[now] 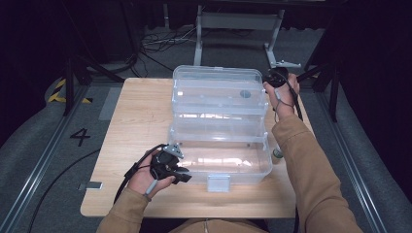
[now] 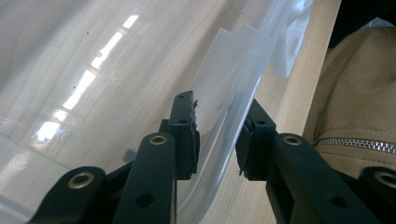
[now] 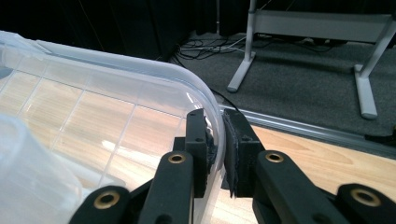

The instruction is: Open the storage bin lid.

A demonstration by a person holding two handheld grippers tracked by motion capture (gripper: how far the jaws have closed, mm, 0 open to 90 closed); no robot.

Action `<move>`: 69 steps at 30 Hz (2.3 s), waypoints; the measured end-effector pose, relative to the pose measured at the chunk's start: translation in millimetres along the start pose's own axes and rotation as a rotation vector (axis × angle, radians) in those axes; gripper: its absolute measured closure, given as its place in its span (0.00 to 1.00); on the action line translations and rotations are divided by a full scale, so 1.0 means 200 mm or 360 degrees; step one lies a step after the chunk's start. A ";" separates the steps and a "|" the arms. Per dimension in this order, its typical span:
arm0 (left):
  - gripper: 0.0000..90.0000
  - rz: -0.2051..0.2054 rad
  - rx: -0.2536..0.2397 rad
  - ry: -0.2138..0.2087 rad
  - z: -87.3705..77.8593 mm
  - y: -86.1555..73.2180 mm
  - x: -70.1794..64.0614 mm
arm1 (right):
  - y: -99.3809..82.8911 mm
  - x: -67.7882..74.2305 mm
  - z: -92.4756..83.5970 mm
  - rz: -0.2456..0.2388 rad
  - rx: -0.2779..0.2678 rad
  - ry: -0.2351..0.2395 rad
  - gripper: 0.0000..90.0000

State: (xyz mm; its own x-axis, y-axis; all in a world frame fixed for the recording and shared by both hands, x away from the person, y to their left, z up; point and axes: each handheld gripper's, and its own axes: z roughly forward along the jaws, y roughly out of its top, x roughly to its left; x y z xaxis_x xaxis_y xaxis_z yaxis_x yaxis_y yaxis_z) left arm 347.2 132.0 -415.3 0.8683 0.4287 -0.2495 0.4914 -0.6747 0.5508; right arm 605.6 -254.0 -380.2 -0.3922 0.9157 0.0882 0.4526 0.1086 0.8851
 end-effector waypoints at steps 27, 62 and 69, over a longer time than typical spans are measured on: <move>0.79 0.0010 -0.0001 -0.0001 0.00 0.00 0.00 | -0.06 -0.03 0.08 0.0054 0.0097 0.0016 0.91; 0.79 0.0003 0.0004 -0.0008 0.00 0.00 0.00 | -0.08 -0.04 0.11 0.0096 0.0126 0.0029 0.78; 0.79 -0.0004 0.0013 -0.0012 0.00 0.01 0.00 | -0.07 -0.03 0.05 0.0094 0.0046 0.0032 0.69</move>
State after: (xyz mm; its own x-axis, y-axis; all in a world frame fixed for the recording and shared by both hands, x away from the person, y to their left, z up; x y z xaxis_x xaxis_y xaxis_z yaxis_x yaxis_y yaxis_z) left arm 348.7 131.6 -414.6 0.8677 0.4258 -0.2566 0.4938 -0.6785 0.5439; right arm 610.0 -257.1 -398.5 -0.3802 0.9128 0.1495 0.4983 0.0660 0.8645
